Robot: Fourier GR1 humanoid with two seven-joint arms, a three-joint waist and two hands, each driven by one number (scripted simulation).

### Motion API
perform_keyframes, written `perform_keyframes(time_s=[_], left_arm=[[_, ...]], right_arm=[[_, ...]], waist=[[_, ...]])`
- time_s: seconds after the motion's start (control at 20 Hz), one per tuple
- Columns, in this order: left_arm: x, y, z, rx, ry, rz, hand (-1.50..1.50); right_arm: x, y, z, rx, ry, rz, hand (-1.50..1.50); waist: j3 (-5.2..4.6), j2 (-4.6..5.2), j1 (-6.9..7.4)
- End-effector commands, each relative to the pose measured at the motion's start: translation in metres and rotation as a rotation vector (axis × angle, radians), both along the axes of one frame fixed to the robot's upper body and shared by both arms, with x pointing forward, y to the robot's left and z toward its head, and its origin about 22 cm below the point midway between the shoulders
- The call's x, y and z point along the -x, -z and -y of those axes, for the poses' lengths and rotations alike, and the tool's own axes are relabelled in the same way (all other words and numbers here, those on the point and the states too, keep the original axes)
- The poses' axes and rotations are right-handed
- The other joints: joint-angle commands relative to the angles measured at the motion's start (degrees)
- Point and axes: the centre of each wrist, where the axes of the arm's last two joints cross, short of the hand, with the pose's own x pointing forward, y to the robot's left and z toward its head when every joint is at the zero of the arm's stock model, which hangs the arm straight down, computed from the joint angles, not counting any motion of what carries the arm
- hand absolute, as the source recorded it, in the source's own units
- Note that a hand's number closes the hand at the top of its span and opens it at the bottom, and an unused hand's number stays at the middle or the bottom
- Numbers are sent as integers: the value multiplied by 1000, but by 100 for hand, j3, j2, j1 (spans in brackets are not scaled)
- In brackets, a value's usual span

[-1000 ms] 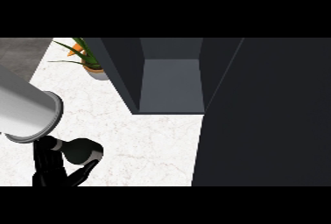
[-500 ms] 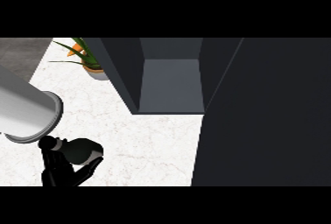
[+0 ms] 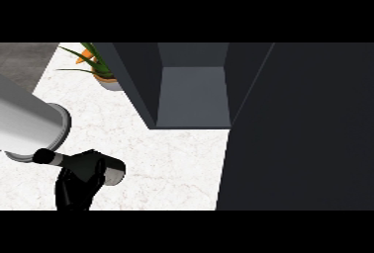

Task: Pick up the wine, place it into the cabinet and close the cabinet

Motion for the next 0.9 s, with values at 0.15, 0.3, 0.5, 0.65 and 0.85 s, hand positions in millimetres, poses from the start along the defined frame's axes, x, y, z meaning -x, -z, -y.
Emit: perform_keyframes(time_s=[0.15,0.3,0.5,0.65,0.85], left_arm=[[-3,9,1,-213,51,-20,150],[-25,-15,-21,-248,279,-21,150],[-33,-27,-51,-278,501,1,150],[-41,-27,-58,-273,488,54,150],[-51,-34,-48,-343,457,138,150]], right_arm=[[31,-14,1,-44,-13,23,-150],[18,-12,0,-29,-36,51,-150],[15,-14,3,-11,-22,43,-150],[23,-14,3,-29,-35,38,-150],[29,-9,12,-12,-25,50,-150]], waist=[[-3,-6,-24],[1,-6,-37],[-3,0,-46],[-3,3,-14],[0,1,-17]])
